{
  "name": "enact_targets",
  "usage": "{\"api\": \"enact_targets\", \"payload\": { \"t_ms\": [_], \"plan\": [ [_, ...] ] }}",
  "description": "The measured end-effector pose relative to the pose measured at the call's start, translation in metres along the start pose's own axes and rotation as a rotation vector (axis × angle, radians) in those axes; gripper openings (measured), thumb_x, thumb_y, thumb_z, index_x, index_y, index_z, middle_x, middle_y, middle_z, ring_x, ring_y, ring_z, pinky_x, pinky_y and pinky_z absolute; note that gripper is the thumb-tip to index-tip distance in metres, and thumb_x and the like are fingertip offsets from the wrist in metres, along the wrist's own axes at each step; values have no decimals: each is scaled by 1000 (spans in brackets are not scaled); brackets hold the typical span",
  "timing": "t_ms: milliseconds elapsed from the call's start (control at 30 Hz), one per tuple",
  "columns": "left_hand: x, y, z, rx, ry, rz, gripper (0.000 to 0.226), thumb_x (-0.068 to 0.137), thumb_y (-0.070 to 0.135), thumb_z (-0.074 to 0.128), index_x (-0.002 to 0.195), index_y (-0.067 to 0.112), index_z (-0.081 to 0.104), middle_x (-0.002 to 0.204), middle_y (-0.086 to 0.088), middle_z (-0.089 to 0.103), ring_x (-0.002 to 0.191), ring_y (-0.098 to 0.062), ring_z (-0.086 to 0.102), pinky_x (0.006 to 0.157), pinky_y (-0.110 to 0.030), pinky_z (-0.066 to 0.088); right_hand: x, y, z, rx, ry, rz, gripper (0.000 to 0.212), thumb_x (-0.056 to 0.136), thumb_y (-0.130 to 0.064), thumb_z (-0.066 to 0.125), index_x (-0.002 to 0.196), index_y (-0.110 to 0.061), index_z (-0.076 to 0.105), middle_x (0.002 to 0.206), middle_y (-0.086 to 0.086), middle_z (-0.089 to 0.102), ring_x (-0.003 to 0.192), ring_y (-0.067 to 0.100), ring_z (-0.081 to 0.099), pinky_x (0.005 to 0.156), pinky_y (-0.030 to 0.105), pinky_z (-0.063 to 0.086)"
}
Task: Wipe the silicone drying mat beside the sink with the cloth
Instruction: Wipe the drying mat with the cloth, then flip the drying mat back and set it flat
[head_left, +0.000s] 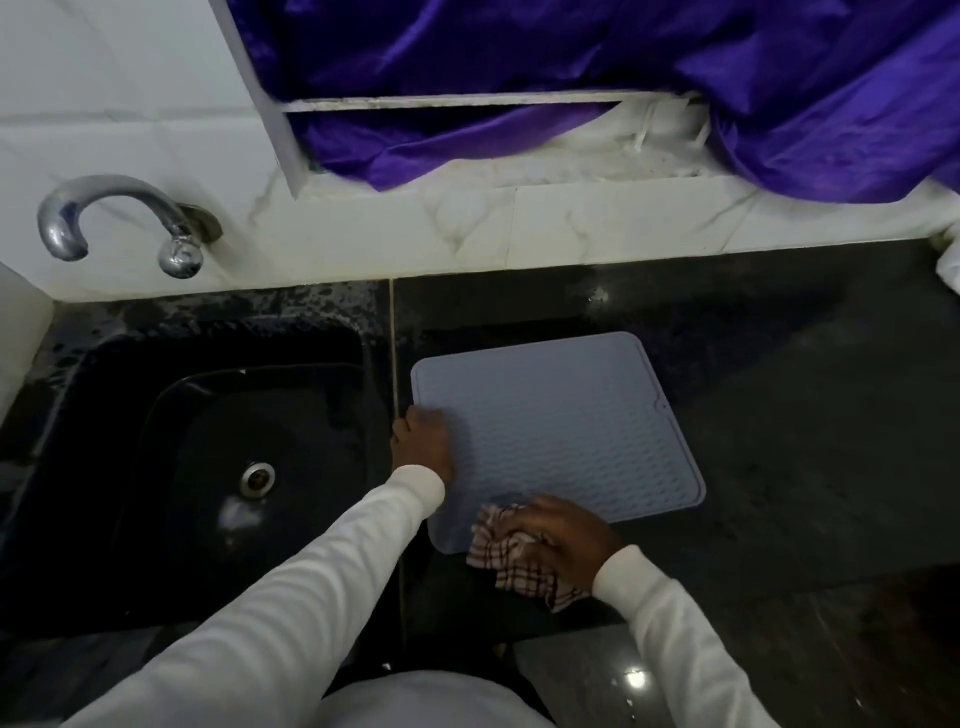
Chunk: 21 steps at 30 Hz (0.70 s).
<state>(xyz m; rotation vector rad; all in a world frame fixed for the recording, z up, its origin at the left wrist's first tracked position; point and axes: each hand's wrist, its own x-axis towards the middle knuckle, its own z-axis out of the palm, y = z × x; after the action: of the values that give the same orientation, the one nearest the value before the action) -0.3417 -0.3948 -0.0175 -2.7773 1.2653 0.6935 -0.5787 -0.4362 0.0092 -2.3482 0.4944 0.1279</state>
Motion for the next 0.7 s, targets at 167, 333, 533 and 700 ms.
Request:
{"api": "enact_targets", "payload": {
  "t_ms": [167, 333, 533, 700],
  "plan": [
    [6, -13, -5, -553, 161, -54, 56, 78, 7, 60, 133, 15, 53, 134, -15, 53, 124, -36, 47, 107, -42, 37, -10, -18, 36, -193, -17, -75, 32, 81, -39, 47, 110, -45, 59, 108, -2, 62, 99, 27, 60, 77, 43, 51],
    [7, -13, -15, -1092, 132, -226, 62, 77, -2, 70, 135, 7, 48, 128, -9, 55, 115, -26, 57, 97, -35, 49, -13, -23, 55, -292, -167, 10, 48, 78, -46, 27, 111, -46, 61, 119, 2, 55, 113, 32, 47, 88, 48, 38],
    [8, -19, -10, -1028, 110, -197, 63, 78, -1, 70, 136, 10, 47, 129, -13, 57, 112, -28, 59, 87, -34, 51, -17, -25, 58, -280, -148, 21, 55, 72, -43, 23, 113, -44, 59, 130, 4, 47, 118, 33, 40, 85, 41, 26],
    [9, -21, -8, -904, 104, -184, 72, 84, 9, 68, 147, 13, 33, 116, -8, 62, 107, -25, 60, 81, -31, 47, -17, -21, 56, -213, -98, 31, 51, 72, -46, 32, 118, -53, 53, 136, -6, 37, 124, 21, 29, 86, 32, 17]
  ]
}}
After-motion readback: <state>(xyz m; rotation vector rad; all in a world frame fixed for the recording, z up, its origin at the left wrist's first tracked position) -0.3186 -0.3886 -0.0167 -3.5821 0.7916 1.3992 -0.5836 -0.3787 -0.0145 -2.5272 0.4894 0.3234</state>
